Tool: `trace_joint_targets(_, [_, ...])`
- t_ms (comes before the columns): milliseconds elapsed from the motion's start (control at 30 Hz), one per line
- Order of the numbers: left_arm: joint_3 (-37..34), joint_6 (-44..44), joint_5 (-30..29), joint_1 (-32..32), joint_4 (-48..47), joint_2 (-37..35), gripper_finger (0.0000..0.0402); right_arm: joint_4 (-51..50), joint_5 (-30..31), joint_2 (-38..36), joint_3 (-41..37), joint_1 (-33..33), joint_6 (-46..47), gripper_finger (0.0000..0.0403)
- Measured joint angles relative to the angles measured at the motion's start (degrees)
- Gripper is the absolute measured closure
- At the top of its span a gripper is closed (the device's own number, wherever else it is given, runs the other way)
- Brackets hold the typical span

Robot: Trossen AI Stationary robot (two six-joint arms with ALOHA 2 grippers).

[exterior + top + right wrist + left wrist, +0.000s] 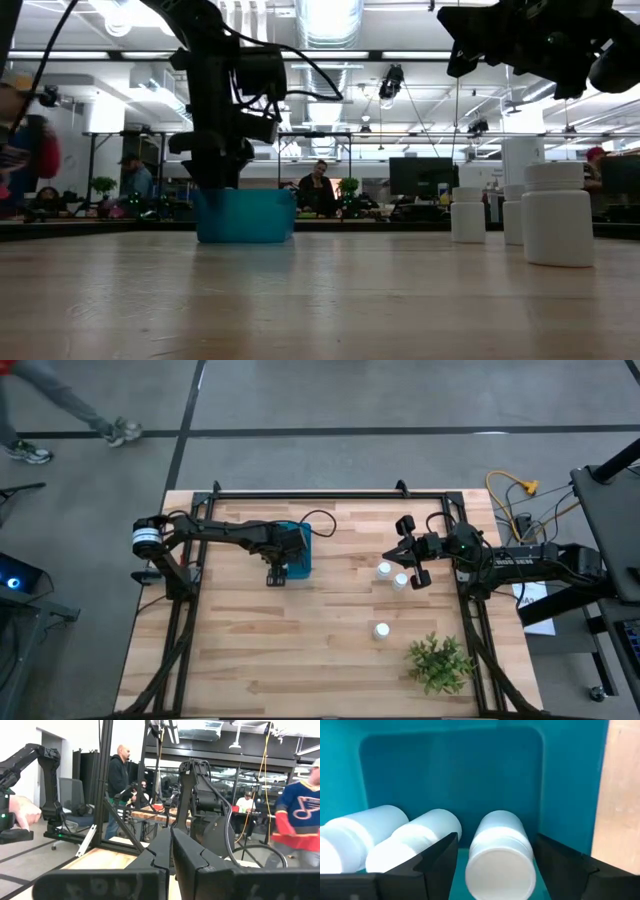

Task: Pick and place pill bottles into a basket
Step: Put the white medicine bottle into the blue bin

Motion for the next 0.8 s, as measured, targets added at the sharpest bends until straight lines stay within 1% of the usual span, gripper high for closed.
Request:
trace_joint_targets(133, [0.8, -0.6, 0.0, -0.1, -0.5, -0.8, 0.0163, 0.0, 0.0, 0.0, 0.0, 0.0, 0.0, 0.0394])
trace_joint_targets(433, [7.7, -0.7, 0.3, -0.4, -3.1, -0.9, 0.0163, -1.1, 0.0, 0.0, 0.0, 0.0, 0.2, 0.0394])
trace_joint_targets(533, [9.6, -0.3, 0.3, -1.2, -2.7, -2.5, 0.0163, -2.6, 0.0, 0.0, 0.0, 0.0, 0.0, 0.0394])
trace_joint_targets(633, [10.0, -1.3, 0.5, -2.6, 1.6, -5.6, 0.0163, -3.1, 0.0, 0.0, 0.0, -0.1, 0.0, 0.0394])
trace_joint_targets(800, [7.8, -1.6, 0.9, -5.4, 14.4, -13.1, 0.0163, -5.3, 0.0, -0.2, 0.0, -1.2, 0.1, 0.0394])
